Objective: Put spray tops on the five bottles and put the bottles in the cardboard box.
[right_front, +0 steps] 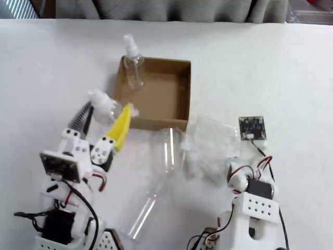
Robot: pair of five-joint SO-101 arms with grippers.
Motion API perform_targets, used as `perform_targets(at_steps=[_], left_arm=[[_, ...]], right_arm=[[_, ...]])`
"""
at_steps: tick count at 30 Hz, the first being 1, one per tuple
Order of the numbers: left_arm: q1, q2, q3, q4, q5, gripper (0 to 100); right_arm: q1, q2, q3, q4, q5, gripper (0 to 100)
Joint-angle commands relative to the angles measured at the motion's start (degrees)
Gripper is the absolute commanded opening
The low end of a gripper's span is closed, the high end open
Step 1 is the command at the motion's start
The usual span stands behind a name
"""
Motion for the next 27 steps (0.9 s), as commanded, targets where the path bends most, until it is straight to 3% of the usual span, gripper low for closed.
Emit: perform_targets(at_steps=[1, 5, 12, 20, 27], left_arm=[[-0.75, 2.24, -0.62, -6.68, -0.18, 2], [-1.71, 13.85, -4.04, -12.84, -0.09, 2], [-2.24, 36.88, -15.82, -14.24, 0.18, 2], [-2.15, 46.73, -11.25, -31.47, 0.26, 2], [-0.57, 56.48, -9.76, -38.59, 0.26, 2]], right_arm=[[1.45, -1.01, -0.18, -1.71, 0.53, 1.5], [1.19, -1.01, -0.18, -1.80, 0.53, 1.5], [1.10, -1.01, 0.00, -1.89, 0.62, 1.5], [1.10, -1.01, 2.02, -6.02, 0.62, 1.5], [1.10, -1.01, 2.02, -6.02, 0.62, 1.5]])
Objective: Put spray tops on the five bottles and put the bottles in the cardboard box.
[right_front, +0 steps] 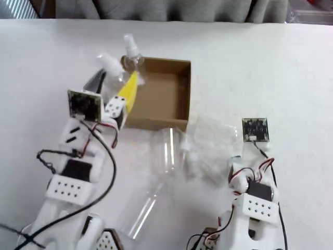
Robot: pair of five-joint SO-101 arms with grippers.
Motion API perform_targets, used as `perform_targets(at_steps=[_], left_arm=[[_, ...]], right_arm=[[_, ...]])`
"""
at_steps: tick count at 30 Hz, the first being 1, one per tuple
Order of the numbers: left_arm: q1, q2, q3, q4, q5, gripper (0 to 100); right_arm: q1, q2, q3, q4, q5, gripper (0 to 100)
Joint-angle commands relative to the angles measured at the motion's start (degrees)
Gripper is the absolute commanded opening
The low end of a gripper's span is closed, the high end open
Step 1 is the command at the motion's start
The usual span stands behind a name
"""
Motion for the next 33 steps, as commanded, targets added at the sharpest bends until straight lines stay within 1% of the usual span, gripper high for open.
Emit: perform_targets(at_steps=[1, 2, 5, 7, 16, 18, 23, 33], left_arm=[[1.01, 4.88, -1.05, -4.75, 0.35, 2], [1.01, 6.55, -1.23, -5.98, 0.88, 2], [1.01, 11.38, -1.32, -11.52, 6.33, 2], [1.01, 14.55, -1.32, -15.21, 8.18, 2], [1.01, 29.76, -2.55, -28.92, 7.91, 2], [0.66, 33.45, -4.40, -30.07, 7.91, 2], [0.48, 40.75, -8.53, -29.98, 7.91, 2], [0.40, 42.77, -10.02, -30.07, 7.82, 2]], right_arm=[[0.31, -1.01, -0.62, -1.10, 0.62, 1.5], [0.31, -1.01, -0.62, -1.10, 0.62, 1.5], [0.31, -1.01, -0.62, -1.10, 0.62, 1.5], [0.31, -1.01, -0.62, -1.10, 0.62, 1.5], [0.31, -1.01, -0.53, -1.01, 0.62, 1.5], [0.31, -1.01, -0.53, -1.01, 0.62, 1.5], [0.31, -1.01, -0.53, -1.01, 0.62, 1.5], [0.31, -1.01, -0.53, -1.01, 0.62, 1.5]])
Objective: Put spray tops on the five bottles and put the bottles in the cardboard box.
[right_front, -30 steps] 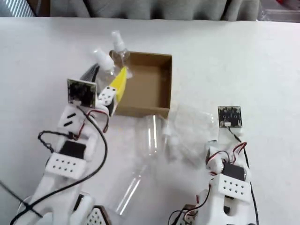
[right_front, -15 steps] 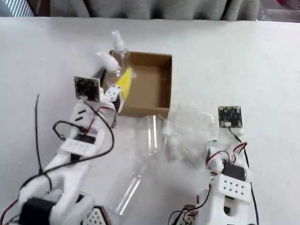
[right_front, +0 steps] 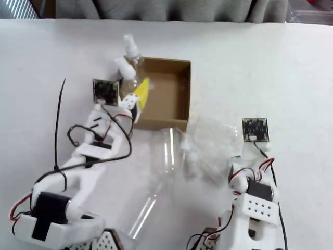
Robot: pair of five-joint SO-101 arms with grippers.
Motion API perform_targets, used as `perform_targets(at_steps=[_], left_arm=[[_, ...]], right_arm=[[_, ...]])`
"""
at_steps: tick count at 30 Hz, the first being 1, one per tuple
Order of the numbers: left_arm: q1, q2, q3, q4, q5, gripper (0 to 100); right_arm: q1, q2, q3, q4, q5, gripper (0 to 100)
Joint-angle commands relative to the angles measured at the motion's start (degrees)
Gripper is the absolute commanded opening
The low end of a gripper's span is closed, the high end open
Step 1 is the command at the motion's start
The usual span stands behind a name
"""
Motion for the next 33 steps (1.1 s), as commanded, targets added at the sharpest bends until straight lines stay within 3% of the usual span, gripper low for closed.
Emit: perform_targets(at_steps=[1, 6, 18, 23, 28, 33], left_arm=[[0.04, -0.40, -3.52, -1.41, 0.70, 2], [0.13, -0.40, -3.52, -1.41, -5.10, 2], [-0.75, 0.22, -3.60, -6.15, -4.84, 2], [-1.19, 8.48, -9.14, -6.86, -4.84, 2], [-1.71, 16.04, -10.29, -15.65, -4.92, 2], [-1.89, 17.71, -10.64, -16.18, -4.92, 2]], right_arm=[[0.31, -1.01, -0.53, -1.01, 0.62, 1.5], [0.31, -1.01, -0.18, -1.01, 0.62, 1.5], [0.31, -1.01, -0.09, -1.10, 0.62, 1.5], [0.31, -1.01, -0.09, -1.10, 0.62, 1.5], [0.31, -1.01, -0.09, -1.10, 0.62, 1.5], [0.31, -1.01, 0.00, -2.33, 0.62, 1.5]])
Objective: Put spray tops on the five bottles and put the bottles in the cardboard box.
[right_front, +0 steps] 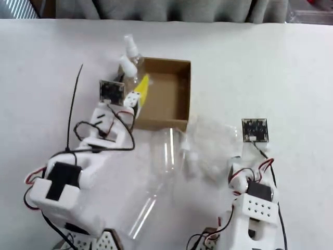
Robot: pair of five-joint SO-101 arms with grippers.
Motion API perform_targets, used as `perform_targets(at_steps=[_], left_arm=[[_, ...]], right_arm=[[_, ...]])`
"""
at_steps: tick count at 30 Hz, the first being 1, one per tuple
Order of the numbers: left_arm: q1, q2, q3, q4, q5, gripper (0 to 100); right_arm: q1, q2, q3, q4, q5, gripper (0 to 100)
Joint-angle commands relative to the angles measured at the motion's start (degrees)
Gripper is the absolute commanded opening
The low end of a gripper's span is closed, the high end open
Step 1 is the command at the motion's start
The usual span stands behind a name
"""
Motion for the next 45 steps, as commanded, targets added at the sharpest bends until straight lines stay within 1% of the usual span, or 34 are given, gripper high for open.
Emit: perform_targets(at_steps=[1, 12, 34, 38, 41, 45], left_arm=[[-0.92, -0.22, -3.52, -2.02, -0.70, 2], [-2.42, 9.71, -12.22, -2.02, -0.62, 2], [-2.51, 10.07, -12.04, -1.67, -0.62, 3], [-2.51, 9.71, -11.52, 0.18, -0.97, 3], [-2.68, 9.71, -11.43, 0.62, -0.70, 7], [-3.38, 9.71, -11.25, 0.88, -0.62, 20]], right_arm=[[0.31, -1.01, -0.35, -1.27, 0.62, 1.5], [0.22, -1.01, -0.26, -1.10, 0.62, 1.5], [0.22, -1.01, -0.26, -1.19, 0.62, 1.5], [0.22, -1.01, -0.26, -1.19, 0.62, 1.5], [0.22, -1.01, -0.26, -1.19, 0.62, 1.5], [0.22, -1.01, -0.26, -1.19, 0.62, 1.5]])
